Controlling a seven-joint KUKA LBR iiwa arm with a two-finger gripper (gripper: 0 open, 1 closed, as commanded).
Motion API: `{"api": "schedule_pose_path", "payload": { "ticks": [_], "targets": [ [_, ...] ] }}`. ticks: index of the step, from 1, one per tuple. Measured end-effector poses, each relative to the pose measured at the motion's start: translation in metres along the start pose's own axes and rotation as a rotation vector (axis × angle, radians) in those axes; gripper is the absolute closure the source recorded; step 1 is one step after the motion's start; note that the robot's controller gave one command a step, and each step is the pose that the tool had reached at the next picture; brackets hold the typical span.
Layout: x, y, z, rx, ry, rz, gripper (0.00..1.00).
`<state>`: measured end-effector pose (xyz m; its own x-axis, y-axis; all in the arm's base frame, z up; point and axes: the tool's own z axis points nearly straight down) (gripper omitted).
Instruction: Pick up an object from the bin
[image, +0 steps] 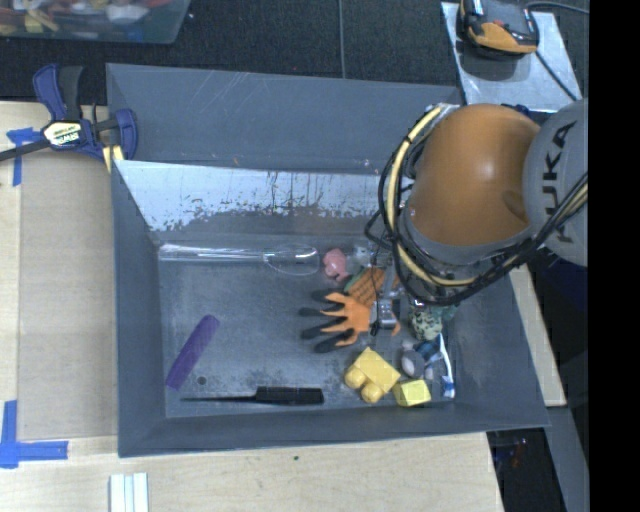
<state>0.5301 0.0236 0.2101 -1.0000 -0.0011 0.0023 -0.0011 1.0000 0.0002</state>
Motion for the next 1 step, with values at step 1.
{"api": "schedule_pose_path", "payload": {
  "ticks": [1],
  "targets": [
    [-0.0014, -0.0002, -0.0026, 0.000, -0.006, 0.001, 0.00]
  ]
}}
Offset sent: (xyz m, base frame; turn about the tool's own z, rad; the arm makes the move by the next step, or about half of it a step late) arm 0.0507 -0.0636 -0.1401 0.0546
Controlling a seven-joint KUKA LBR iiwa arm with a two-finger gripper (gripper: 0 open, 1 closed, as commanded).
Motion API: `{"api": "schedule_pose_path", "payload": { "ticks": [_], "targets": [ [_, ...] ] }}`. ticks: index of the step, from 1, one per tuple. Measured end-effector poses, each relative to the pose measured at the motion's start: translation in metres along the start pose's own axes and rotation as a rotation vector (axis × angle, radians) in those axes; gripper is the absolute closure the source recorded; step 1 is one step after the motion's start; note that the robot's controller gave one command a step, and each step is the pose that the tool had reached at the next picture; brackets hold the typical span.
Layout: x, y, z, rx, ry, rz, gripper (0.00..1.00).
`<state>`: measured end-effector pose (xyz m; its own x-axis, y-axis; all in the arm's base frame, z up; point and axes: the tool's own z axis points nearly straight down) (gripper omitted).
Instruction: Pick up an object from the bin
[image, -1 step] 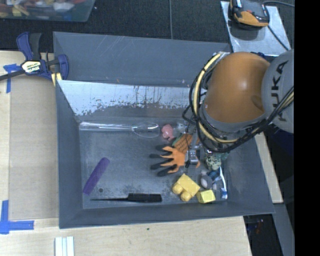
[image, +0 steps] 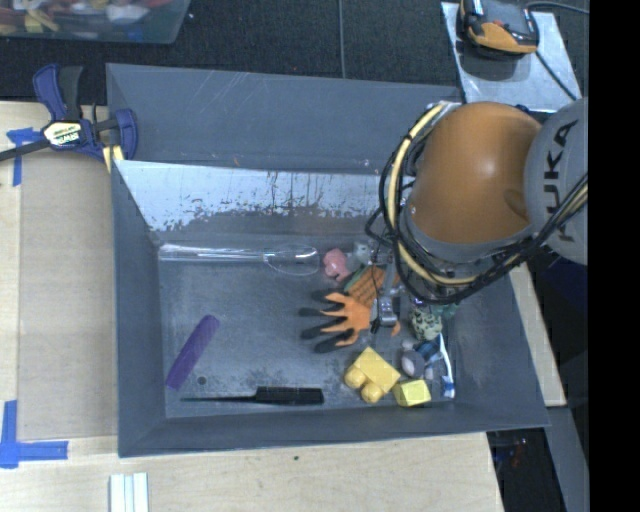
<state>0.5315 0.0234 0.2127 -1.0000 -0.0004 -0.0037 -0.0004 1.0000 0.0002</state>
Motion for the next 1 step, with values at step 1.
{"api": "schedule_pose_path", "payload": {
  "ticks": [1],
  "targets": [
    [-0.0302, -0.0367, 0.0800, 0.000, -0.006, 0.031, 0.00]
  ]
}}
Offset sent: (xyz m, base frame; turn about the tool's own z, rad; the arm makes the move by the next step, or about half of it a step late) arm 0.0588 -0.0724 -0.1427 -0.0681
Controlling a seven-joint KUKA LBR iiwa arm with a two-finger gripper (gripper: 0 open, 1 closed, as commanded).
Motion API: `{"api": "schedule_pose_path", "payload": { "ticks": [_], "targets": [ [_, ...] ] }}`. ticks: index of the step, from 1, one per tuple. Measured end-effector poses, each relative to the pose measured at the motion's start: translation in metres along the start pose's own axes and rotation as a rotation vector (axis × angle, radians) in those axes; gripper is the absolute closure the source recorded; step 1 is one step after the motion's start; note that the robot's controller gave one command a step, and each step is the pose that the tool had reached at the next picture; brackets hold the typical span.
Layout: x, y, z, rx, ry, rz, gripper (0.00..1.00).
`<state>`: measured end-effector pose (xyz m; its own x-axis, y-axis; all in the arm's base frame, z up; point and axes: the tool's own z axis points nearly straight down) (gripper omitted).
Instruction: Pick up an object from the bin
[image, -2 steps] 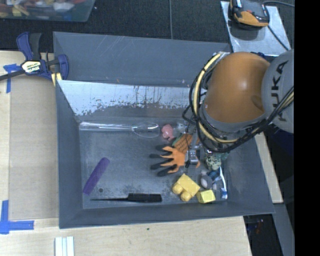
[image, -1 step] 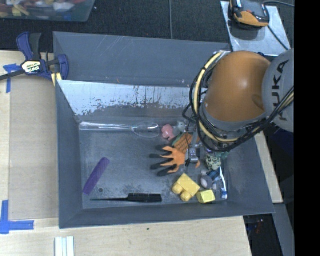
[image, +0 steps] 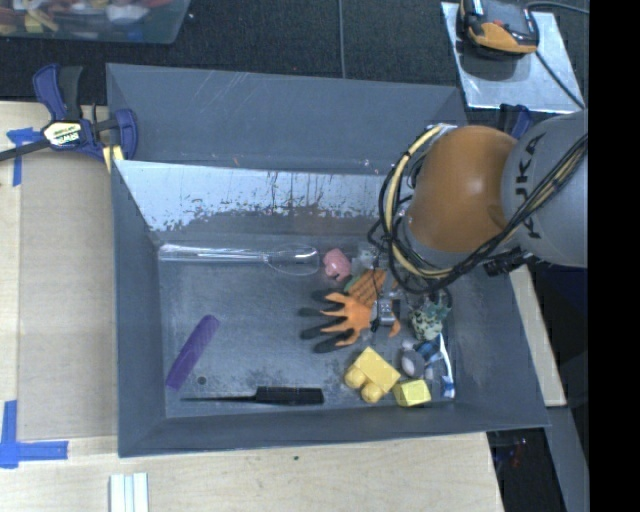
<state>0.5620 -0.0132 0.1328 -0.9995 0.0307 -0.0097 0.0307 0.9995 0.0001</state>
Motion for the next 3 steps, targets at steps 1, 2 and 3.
{"api": "schedule_pose_path", "payload": {
  "ticks": [1, 2, 3],
  "targets": [
    [-0.030, -0.038, 0.065, -0.001, -0.007, -0.096, 0.00],
    [-0.022, -0.019, 0.062, -0.001, -0.002, 0.005, 0.00],
    [-0.030, -0.035, 0.061, 0.001, -0.014, -0.076, 0.00]
  ]
}}
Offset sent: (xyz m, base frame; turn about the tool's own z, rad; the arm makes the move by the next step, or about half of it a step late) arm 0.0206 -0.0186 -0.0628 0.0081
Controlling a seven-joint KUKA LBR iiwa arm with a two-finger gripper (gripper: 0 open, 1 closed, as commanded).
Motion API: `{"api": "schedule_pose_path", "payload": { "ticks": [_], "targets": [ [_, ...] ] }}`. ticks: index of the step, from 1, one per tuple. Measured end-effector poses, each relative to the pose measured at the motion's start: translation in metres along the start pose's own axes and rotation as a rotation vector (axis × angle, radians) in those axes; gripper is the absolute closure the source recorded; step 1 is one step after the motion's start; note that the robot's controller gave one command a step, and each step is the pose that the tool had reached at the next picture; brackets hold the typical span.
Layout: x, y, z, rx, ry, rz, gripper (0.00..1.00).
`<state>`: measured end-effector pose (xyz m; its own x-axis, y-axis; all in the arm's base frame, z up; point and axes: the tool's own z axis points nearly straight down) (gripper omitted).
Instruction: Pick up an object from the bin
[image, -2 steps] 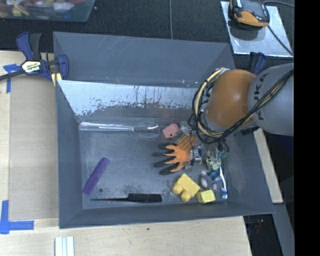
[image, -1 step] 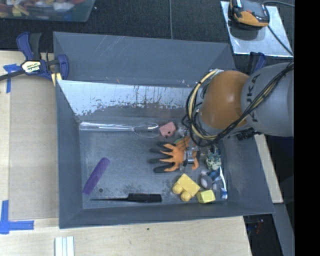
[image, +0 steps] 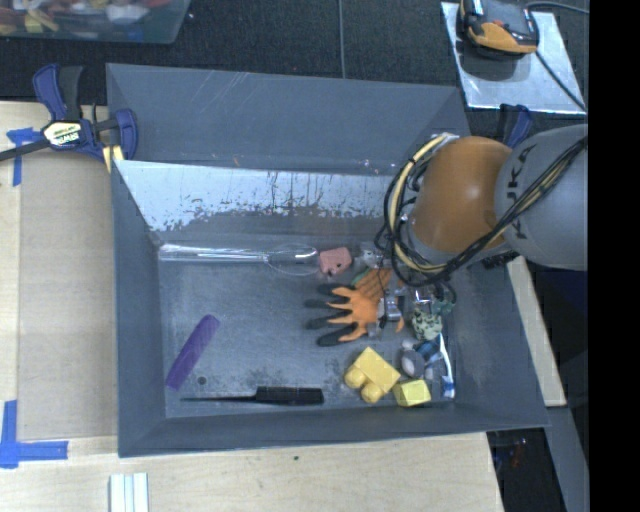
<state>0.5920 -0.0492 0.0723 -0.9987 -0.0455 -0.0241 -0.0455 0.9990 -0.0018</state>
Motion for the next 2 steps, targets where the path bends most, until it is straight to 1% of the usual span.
{"api": "schedule_pose_path", "payload": {
  "ticks": [1, 2],
  "targets": [
    [0.0012, 0.0101, -0.0021, -0.001, -0.001, 0.043, 1.00],
    [0.0016, 0.0102, -0.0036, -0.001, -0.001, 0.044, 1.00]
  ]
}}
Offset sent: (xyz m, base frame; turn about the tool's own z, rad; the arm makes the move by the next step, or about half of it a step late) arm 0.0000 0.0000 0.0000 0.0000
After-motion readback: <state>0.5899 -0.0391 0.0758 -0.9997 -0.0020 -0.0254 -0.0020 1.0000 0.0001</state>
